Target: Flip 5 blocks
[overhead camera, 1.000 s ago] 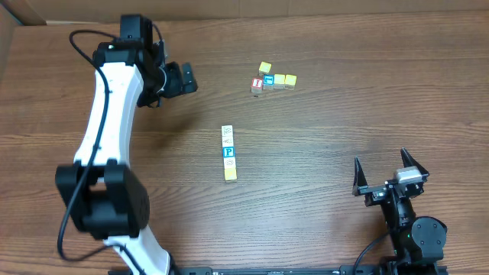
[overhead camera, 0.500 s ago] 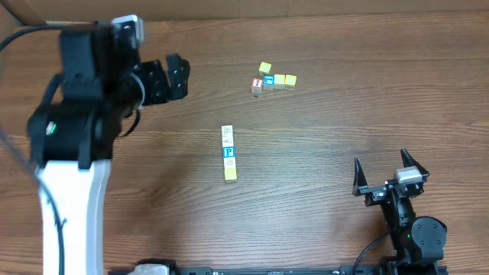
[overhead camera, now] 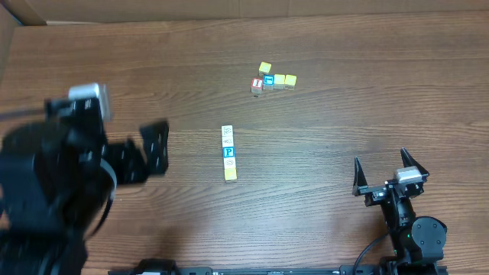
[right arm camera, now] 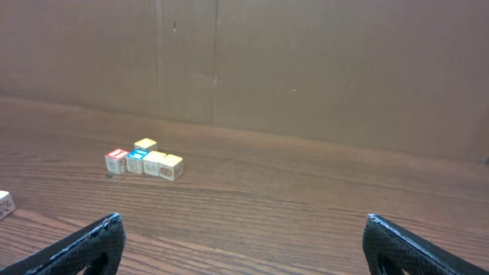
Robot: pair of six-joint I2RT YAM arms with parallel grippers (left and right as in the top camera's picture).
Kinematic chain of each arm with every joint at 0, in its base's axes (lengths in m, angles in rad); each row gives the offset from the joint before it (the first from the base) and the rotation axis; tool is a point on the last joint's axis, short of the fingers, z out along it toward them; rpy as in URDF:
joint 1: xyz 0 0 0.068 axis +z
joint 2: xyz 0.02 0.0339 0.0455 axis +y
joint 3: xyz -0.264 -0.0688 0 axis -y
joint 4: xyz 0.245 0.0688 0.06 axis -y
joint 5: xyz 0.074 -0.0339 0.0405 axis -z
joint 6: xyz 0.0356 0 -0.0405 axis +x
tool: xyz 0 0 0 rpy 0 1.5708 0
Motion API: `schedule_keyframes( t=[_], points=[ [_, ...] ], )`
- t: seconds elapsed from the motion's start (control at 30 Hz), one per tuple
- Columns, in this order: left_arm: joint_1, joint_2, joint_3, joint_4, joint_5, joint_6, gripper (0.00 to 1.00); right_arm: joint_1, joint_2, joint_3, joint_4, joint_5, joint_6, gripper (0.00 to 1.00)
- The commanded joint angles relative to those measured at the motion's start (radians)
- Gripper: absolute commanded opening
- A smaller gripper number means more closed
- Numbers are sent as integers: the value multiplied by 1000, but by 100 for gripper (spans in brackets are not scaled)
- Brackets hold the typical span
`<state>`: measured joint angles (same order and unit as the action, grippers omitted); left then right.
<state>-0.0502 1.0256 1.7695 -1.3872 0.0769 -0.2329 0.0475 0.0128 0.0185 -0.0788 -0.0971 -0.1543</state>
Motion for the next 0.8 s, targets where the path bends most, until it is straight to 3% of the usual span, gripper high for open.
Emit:
schedule_keyframes(
  t=[0.0,0.23,0.4,0.57,0.77],
  points=[
    [4,-70,8,-81,-36,1,100,4,-10,-11,4,-1,0,100],
    [6,-168,6,-249,-62,20,100,4,-10,-11,5,-1,0,100],
    [6,-236,-5,-277,-80,20,100,4,-10,-11,4,-1,0,100],
    [6,-328,-86,-216,-80,20,100,4,-10,-11,5,-1,0,100],
    [6,-476,-319,-3,-65,19,100,4,-10,-11,5,-1,0,100]
  ],
)
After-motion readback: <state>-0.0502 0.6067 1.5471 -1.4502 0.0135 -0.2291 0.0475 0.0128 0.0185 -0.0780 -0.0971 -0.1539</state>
